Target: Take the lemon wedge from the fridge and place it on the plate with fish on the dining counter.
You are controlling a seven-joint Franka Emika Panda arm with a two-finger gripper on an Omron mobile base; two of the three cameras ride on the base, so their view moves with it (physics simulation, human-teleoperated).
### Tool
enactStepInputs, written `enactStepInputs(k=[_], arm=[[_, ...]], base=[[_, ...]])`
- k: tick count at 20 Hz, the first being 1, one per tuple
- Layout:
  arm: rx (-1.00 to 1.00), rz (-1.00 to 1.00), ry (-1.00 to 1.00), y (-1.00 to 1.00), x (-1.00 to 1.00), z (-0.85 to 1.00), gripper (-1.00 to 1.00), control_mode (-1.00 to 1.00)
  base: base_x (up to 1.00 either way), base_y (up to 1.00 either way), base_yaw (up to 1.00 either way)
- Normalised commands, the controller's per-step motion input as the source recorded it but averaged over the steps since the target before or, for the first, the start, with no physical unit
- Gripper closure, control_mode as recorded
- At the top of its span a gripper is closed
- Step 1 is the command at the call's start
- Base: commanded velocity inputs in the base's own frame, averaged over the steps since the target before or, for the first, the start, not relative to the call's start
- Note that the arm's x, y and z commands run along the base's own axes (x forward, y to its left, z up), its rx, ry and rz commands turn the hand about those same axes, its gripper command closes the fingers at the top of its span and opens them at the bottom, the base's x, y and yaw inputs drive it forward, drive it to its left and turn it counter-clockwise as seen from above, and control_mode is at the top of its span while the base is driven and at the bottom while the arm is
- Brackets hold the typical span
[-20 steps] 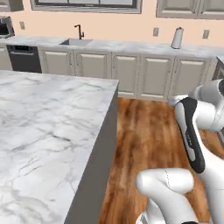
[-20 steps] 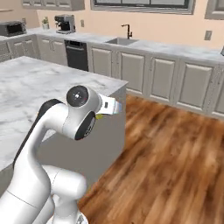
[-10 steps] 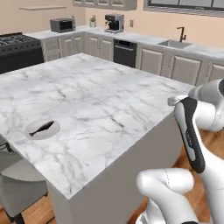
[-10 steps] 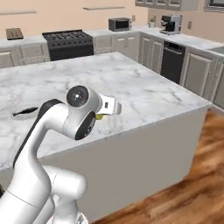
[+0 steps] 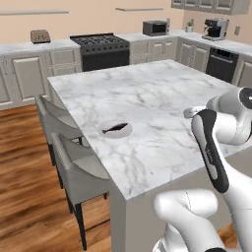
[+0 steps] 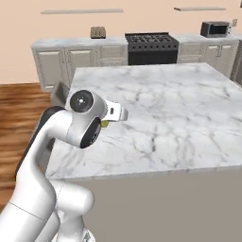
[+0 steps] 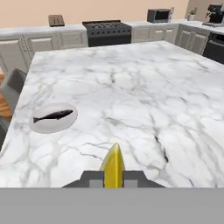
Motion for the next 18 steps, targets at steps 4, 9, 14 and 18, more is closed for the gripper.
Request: enactStepInputs(k=[4, 9, 14, 18], arm=[[0.00, 0.00, 0.00, 0.00, 0.00, 0.00, 1.00, 1.00], [0.00, 0.00, 0.00, 0.00, 0.00, 0.00, 1.00, 1.00], [0.00, 0.00, 0.00, 0.00, 0.00, 0.00, 1.00, 1.00], [0.00, 0.00, 0.00, 0.00, 0.00, 0.00, 1.00, 1.00]], base=[[0.50, 0.91, 0.27], [0.49, 0.57, 0.24], [1.00, 0.08, 0.03], [1.00, 0.15, 0.01]])
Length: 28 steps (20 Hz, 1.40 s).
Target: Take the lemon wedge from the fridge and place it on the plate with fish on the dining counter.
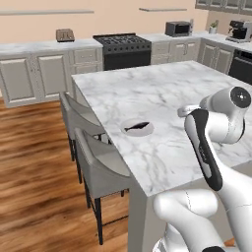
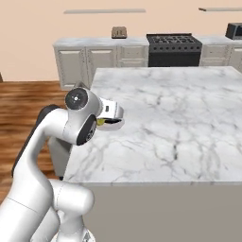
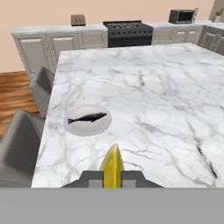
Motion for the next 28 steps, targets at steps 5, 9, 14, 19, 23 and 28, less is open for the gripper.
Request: enactStepInputs(k=[5, 9, 14, 19, 23, 28], arm=[[0.00, 0.00, 0.00, 0.00, 0.00, 0.00, 1.00, 1.00], [0.00, 0.00, 0.00, 0.00, 0.00, 0.00, 1.00, 1.00], [0.00, 0.00, 0.00, 0.00, 0.00, 0.00, 1.00, 1.00], [0.00, 0.00, 0.00, 0.00, 0.00, 0.00, 1.00, 1.00], [0.00, 0.00, 0.00, 0.00, 0.00, 0.00, 1.00, 1.00], [0.00, 0.00, 0.00, 0.00, 0.00, 0.00, 1.00, 1.00]], base=[[0.28, 0.93, 0.01], [0.21, 1.00, 0.00], [0.39, 1.00, -0.11], [0.56, 0.90, -0.41], [0.58, 0.97, -0.46], [0.88, 0.78, -0.48]])
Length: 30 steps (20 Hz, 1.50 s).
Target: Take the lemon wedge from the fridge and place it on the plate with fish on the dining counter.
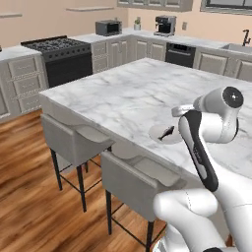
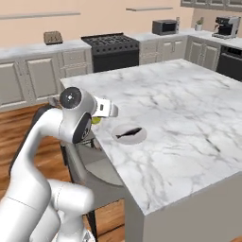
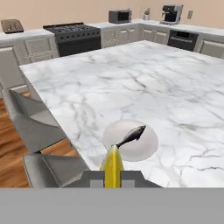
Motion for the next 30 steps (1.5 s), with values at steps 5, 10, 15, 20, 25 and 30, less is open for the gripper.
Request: enactStepInputs(k=[5, 10, 15, 20, 25, 30], arm=[[0.00, 0.00, 0.00, 0.00, 0.00, 0.00, 1.00, 1.00], [0.01, -0.02, 0.01, -0.16, 0.11, -0.02, 1.00, -1.00], [0.12, -0.25, 0.19, -0.94, 0.84, -0.14, 1.00, -1.00], [0.10, -0.24, 0.14, -0.26, 0.73, -0.10, 1.00, -1.00], [0.10, -0.01, 0.00, -0.05, 0.54, -0.52, 1.00, -1.00], [0.02, -0.06, 0.01, -0.06, 0.70, -0.59, 1.00, -1.00]], base=[[0.77, 0.16, -0.20], [0.30, -0.30, -0.05], [0.00, 0.00, 0.00], [0.00, 0.00, 0.00], [0.00, 0.00, 0.00], [0.00, 0.00, 0.00]])
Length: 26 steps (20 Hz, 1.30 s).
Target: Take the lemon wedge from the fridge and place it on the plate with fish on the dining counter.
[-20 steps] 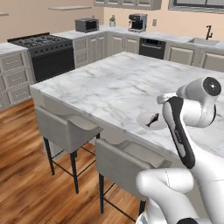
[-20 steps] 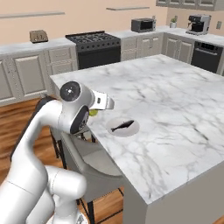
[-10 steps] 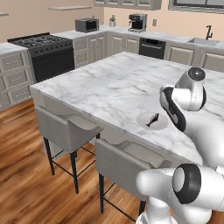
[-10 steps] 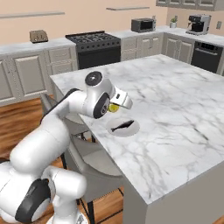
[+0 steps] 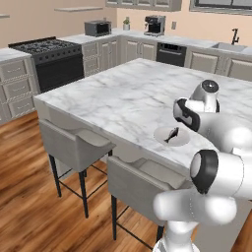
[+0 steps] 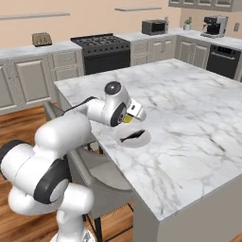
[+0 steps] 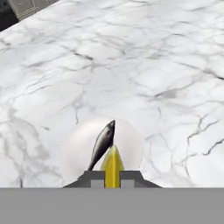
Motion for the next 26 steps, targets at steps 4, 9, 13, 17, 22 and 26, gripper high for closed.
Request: enactStepInputs(k=[4, 9, 13, 17, 22, 26], arm=[[0.05, -0.03, 0.11, -0.03, 0.35, -0.64, 1.00, -1.00], [0.11, 0.00, 0.17, -0.06, 0.00, -0.59, 1.00, -1.00], [0.02, -0.01, 0.07, -0.17, 0.34, -0.25, 1.00, -1.00], [0.00, -0.02, 0.07, -0.30, 0.64, -0.35, 1.00, -1.00], [0.01, -0.01, 0.11, -0.17, 0.46, -0.49, 1.00, -1.00], [0.01, 0.00, 0.13, 0.00, 0.09, -0.47, 1.00, -1.00]], base=[[0.00, 0.00, 0.00], [0.00, 0.00, 0.00], [0.00, 0.00, 0.00], [0.00, 0.00, 0.00], [0.00, 0.00, 0.00], [0.00, 0.00, 0.00]])
